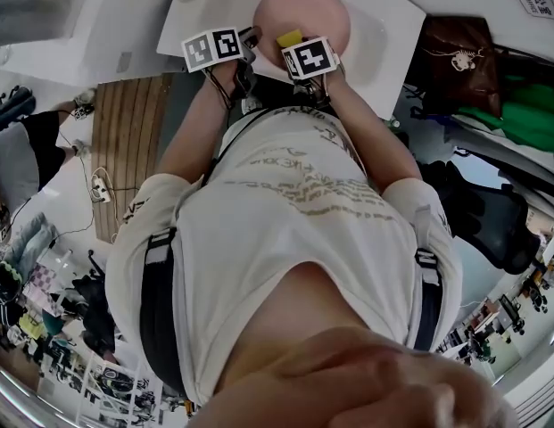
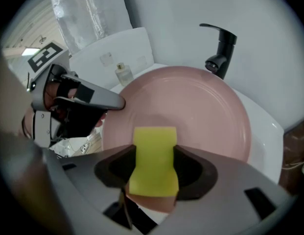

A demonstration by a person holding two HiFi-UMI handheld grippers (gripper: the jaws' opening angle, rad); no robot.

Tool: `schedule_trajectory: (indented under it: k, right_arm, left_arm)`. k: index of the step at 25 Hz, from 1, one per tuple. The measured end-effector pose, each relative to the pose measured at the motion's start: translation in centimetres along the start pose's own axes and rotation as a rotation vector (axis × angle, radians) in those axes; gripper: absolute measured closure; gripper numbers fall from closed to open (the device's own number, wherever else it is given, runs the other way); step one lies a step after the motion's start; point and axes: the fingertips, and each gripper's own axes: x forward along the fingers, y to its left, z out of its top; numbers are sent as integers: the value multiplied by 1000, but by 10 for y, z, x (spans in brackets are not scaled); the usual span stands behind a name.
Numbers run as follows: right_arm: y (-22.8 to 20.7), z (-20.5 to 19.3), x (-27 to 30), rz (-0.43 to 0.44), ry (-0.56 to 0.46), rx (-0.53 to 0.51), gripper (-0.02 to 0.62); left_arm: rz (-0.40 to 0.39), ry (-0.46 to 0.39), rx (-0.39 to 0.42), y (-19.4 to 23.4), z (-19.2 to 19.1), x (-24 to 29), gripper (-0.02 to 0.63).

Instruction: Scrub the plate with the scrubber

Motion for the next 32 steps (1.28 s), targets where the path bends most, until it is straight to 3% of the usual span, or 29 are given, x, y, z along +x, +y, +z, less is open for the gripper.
schedule_trajectory:
  k: [8,12,17,22,28,32]
  right_arm:
    - [-56,-18,-4,-96,46,49,356]
    - [-81,-8,-6,-165,15,7,356]
    - [-97,2,-10,-202,-41,28,353]
    - [-103,14,-20,-214,-155,91,354]
    - [-92,31,-41,-126,-352,130,357]
    - [-93,37,-67,-123,-487,171,365]
  left_arm:
    - [2,12,27,-6,1,-5,552]
    - [-5,25,17,-7,-4,-5,551]
    - [-8,28,7,-9,-10,-7,549]
    - [-7,43,-44,-2,-13,-11,551]
    - [25,97,-80,10,-23,-6,551]
    - [47,123,-130,17,-29,0,548]
